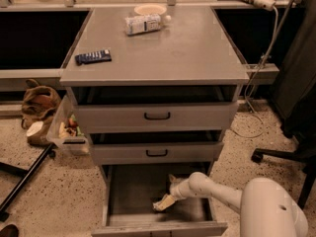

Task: Pick redbull can from bottom drawer and place on counter

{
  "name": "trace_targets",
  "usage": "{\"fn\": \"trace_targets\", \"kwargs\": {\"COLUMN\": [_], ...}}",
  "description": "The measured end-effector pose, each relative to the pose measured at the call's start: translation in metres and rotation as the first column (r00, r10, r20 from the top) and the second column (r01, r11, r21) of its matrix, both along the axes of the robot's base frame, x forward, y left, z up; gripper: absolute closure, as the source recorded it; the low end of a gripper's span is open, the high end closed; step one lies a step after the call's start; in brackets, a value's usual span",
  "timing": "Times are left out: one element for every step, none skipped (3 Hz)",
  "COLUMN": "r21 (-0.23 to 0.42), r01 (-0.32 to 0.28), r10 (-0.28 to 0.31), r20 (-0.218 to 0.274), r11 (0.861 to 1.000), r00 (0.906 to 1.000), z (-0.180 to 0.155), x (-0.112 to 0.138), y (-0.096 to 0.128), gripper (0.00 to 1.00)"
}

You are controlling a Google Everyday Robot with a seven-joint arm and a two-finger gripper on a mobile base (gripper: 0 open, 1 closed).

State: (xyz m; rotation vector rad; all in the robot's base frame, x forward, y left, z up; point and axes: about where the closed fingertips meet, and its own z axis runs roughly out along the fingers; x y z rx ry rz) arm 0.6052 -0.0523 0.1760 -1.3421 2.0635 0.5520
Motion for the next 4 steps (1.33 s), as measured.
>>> {"fn": "trace_targets", "kwargs": {"r21": [-0.027, -0.052, -0.057, -0.065], "r01": [-0.022, -0.044, -0.043, -0.065], "r10": [0.022, 0.045, 0.044, 0.065], "r20": [0.017, 0.016, 0.011, -0.004], "r11": [0.999, 0.998, 0.997, 0.996], "r00": [0.9996, 0.9989, 0.999, 0.9979], "z": [-0.018, -0.043, -0.048, -0.055], "x": [0.004, -0.012, -0.017, -0.024], "y": [0.002, -0.005, -0.011, -0.014], "gripper": [0.0, 0.0, 0.0, 0.18]}}
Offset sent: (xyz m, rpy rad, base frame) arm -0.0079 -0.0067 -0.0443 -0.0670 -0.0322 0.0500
